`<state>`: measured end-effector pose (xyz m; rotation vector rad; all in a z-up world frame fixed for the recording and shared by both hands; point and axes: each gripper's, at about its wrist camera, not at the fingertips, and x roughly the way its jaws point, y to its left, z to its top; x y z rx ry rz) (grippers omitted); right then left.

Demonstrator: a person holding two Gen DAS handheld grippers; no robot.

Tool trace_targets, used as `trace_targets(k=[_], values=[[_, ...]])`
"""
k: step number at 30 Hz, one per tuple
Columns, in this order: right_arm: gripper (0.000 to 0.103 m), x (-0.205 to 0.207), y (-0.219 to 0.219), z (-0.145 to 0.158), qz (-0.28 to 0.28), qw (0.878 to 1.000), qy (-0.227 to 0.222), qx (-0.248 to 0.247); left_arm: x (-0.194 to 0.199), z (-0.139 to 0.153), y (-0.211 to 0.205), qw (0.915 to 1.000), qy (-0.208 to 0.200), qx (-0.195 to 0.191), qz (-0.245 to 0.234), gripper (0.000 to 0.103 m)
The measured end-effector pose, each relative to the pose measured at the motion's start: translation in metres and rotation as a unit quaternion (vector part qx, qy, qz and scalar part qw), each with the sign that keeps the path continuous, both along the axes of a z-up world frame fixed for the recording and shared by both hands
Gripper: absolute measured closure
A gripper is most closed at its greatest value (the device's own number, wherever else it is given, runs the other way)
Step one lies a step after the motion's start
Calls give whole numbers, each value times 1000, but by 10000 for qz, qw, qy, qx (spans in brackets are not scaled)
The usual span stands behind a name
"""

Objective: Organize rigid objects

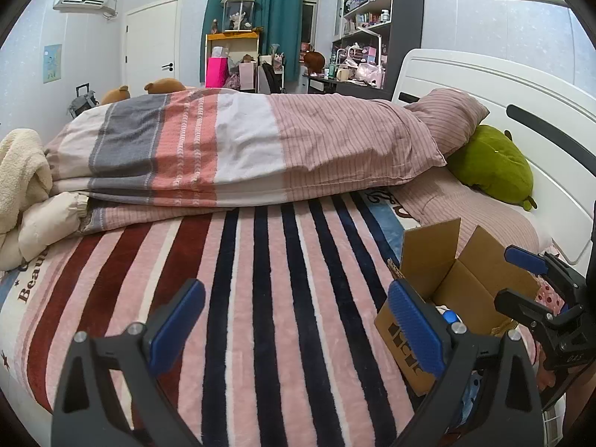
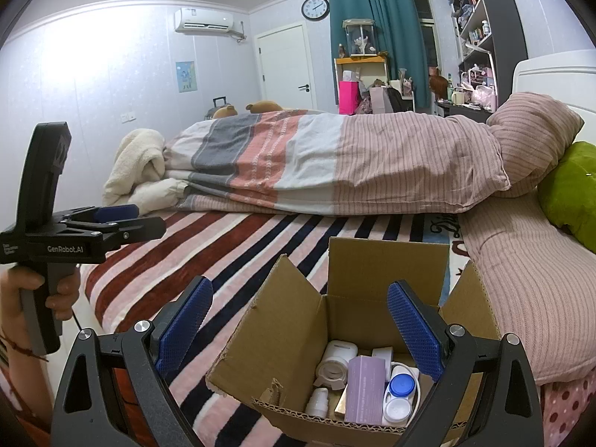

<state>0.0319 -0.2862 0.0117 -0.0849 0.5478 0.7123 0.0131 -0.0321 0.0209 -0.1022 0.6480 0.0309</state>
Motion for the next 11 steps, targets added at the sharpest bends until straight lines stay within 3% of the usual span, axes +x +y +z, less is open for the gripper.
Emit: trace_targets(k=[11], values=[[8,0,0,0,-5,10000,1,5,0,0,0,10000,7,11,0,5]])
